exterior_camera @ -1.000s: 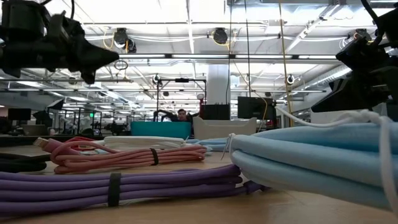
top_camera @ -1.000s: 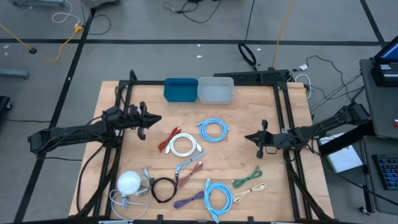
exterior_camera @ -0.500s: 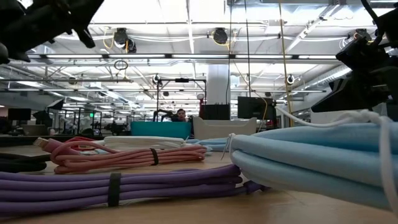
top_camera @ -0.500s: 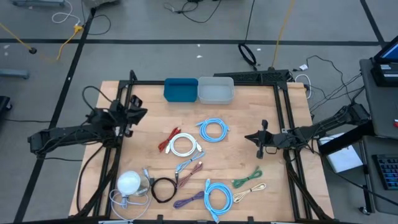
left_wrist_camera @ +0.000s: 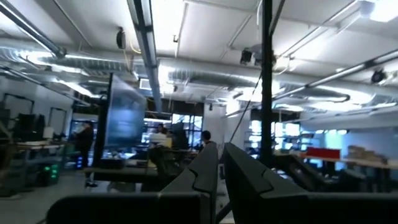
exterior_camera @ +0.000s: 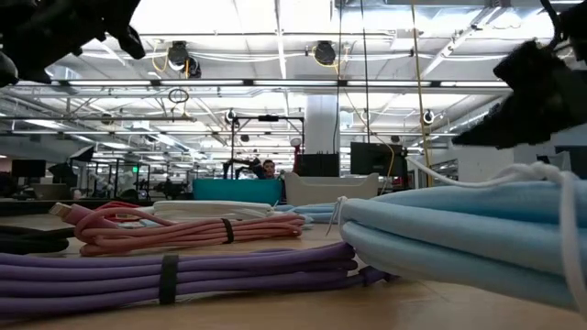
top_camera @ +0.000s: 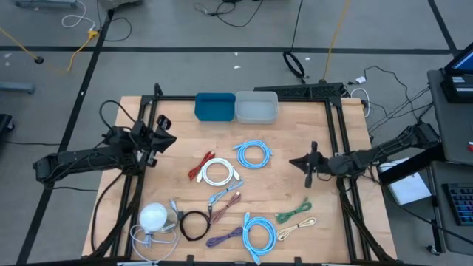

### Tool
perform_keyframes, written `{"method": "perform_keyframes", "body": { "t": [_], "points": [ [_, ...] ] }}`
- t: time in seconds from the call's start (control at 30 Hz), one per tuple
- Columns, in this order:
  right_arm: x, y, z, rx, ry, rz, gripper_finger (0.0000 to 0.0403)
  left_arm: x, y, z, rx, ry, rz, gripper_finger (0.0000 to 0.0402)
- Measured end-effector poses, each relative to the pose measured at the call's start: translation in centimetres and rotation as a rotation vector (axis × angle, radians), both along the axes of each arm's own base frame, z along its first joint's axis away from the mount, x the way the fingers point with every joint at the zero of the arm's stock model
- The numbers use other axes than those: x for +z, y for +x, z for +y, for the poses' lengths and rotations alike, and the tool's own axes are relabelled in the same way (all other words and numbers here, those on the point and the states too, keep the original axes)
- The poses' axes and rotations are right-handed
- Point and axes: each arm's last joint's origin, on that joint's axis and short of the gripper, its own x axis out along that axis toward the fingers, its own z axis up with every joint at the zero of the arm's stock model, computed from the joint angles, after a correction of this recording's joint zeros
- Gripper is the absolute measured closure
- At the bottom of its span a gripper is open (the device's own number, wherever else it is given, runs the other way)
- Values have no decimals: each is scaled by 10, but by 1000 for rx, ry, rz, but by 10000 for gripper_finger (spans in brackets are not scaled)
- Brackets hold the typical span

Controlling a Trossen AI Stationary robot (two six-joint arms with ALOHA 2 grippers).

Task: Pick & Place USB Port
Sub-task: Put the top blue hdmi cable into the gray bin

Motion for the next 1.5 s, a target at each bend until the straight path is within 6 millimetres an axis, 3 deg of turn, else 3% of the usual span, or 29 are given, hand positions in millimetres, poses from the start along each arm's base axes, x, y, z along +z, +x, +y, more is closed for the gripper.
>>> {"method": "perform_keyframes", "body": {
  "t": [0.17, 0.27, 0.4, 0.93, 1.33, 1.5],
  "points": [
    [44, 0, -2, -102, 219, -478, 403, -3, 2, 3, 87, 11, 19, 371],
    [67, -9, -7, -177, 212, -705, 403, -5, 3, 4, 116, -4, 36, 371],
    [83, -20, -12, -259, 140, -842, 403, -8, 4, 5, 112, -27, 73, 371],
    [86, -22, -13, -273, 70, -844, 403, -18, 8, 5, 34, -135, 194, 371],
    [80, -16, -10, -241, 178, -827, 403, -17, 8, 6, 107, -90, 171, 371],
    [83, -9, -8, -252, 25, -710, 403, -17, 8, 7, 122, -78, 168, 371]
  ]
}}
